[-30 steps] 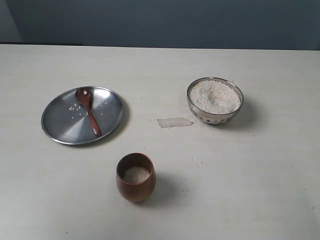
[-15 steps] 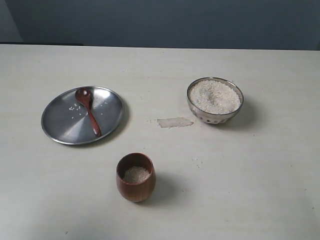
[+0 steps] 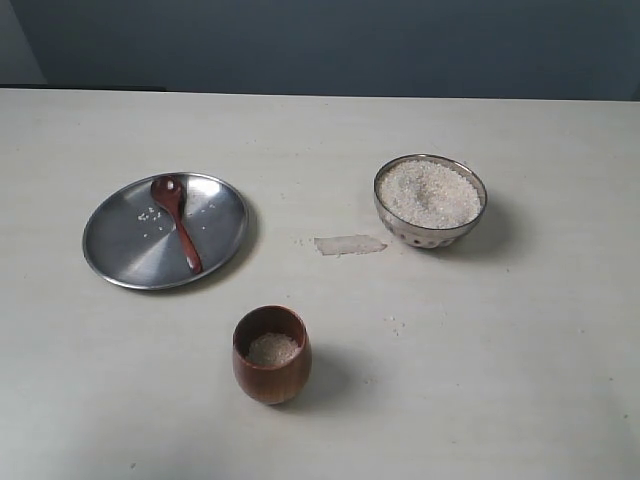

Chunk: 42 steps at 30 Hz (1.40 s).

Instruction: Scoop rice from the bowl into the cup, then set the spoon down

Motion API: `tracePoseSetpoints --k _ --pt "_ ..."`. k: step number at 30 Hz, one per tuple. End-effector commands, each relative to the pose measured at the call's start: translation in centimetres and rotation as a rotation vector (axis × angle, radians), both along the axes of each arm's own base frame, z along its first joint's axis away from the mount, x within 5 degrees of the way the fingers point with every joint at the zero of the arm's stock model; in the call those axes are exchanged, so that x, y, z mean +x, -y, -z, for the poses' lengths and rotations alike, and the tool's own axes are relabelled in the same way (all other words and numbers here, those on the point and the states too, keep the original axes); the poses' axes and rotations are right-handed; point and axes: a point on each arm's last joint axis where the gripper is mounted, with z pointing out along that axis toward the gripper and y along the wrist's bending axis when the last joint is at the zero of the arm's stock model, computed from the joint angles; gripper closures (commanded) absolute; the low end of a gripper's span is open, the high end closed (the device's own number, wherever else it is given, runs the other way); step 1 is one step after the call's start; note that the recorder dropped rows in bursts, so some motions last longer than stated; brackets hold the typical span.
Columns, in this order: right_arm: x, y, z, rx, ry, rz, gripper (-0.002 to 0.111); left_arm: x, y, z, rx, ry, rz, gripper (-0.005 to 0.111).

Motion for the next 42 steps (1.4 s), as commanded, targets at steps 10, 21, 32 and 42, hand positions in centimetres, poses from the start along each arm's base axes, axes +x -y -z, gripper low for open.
tracePoseSetpoints --k 10,21,32,42 --pt "-0.02 0.02 0.08 -0.005 0.004 0.002 0.108 -0.21 0.04 1.01 -0.023 -0.095 -0.002 0.106" --pt "-0.02 0.02 0.08 -0.005 0.004 0.002 0.108 -0.22 -0.06 1.02 0.030 -0.099 -0.002 0.106" --pt "-0.02 0.02 0.08 -0.005 0.004 0.002 0.108 -0.22 -0.06 1.02 0.033 -0.099 -0.002 0.106" --pt "-0.02 0.02 0.08 -0.003 0.004 0.002 0.108 -0.22 -0.06 1.02 0.033 -0.099 -0.002 0.106"
